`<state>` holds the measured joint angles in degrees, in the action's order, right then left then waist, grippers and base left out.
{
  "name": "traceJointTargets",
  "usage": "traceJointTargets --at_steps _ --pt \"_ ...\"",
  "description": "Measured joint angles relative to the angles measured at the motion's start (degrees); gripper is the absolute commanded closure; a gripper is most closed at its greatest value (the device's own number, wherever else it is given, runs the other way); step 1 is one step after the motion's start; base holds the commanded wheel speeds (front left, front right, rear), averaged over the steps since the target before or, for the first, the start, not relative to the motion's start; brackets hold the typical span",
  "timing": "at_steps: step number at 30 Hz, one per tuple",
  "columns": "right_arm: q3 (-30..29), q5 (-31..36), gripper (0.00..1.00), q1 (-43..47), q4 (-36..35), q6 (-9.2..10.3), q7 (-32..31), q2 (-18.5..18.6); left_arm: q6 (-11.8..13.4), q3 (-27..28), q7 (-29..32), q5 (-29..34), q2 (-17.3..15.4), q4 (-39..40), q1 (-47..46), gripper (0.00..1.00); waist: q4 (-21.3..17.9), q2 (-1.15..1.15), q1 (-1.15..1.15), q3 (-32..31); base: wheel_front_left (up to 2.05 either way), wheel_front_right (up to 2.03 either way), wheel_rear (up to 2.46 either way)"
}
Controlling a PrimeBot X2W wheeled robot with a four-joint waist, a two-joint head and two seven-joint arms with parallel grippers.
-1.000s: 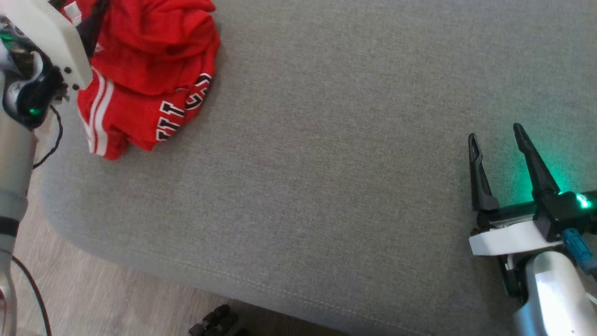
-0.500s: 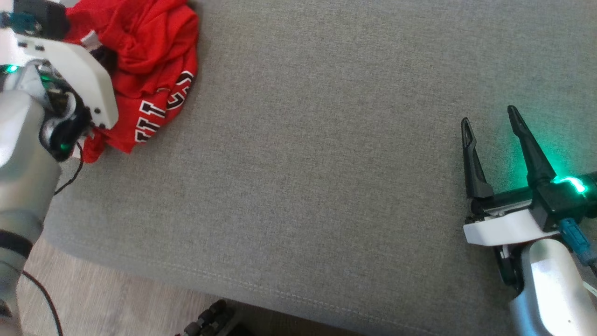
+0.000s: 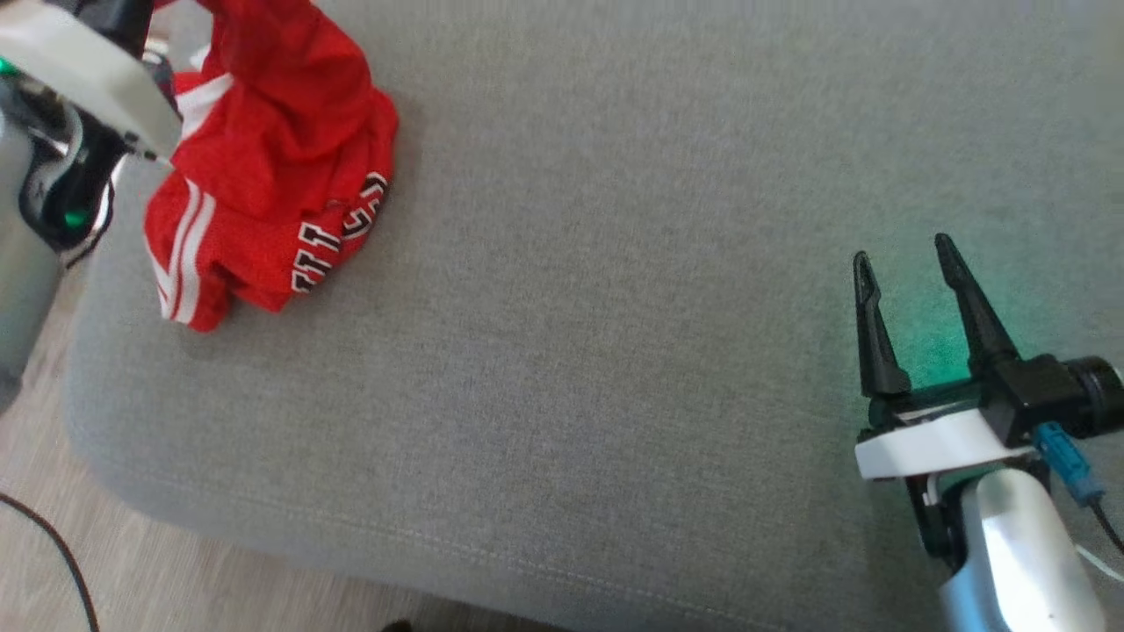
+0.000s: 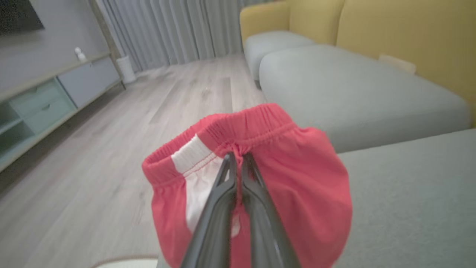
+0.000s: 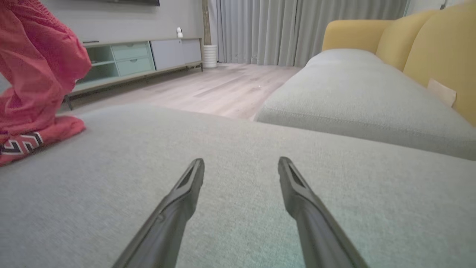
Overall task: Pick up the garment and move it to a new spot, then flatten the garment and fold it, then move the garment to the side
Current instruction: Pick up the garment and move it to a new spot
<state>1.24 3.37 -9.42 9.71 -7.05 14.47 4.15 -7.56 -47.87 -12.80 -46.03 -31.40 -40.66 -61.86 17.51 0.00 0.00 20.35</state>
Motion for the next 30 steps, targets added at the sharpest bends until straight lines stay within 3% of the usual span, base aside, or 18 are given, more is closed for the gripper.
traceJointTargets --at_steps 7,11,16,23,30 --pt "1.6 -3.5 0.0 2.3 -0.2 0.0 0.0 -0.9 0.0 -4.6 -0.3 0.0 -2.5 7.8 -4.8 1.0 -2.0 0.0 0.0 -7.4 0.0 0.0 0.0" --pt "2.5 -6.6 0.0 2.9 -0.9 0.0 0.0 -1.1 0.0 -6.0 0.7 -0.7 -3.4 12.6 -6.9 1.0 -5.6 0.0 0.0 -9.6 0.0 0.0 0.0" --pt "3.8 -9.1 0.0 3.3 -2.1 0.0 0.0 -1.1 0.0 -7.1 1.8 -2.5 -2.2 17.7 -7.7 1.0 -11.4 0.0 0.0 -11.0 0.0 0.0 0.0" --pt "5.9 -11.6 0.0 3.2 -4.1 0.0 0.2 -1.1 1.1 -9.3 2.2 -2.5 1.5 21.3 -7.4 1.0 -19.7 0.0 0.0 -10.8 0.0 0.0 0.0" --pt "8.8 -13.1 0.0 2.8 -4.6 0.0 0.2 -1.2 6.5 -13.9 0.0 1.6 9.2 17.6 -0.9 1.0 -25.2 0.0 0.0 -6.4 0.0 0.0 0.0"
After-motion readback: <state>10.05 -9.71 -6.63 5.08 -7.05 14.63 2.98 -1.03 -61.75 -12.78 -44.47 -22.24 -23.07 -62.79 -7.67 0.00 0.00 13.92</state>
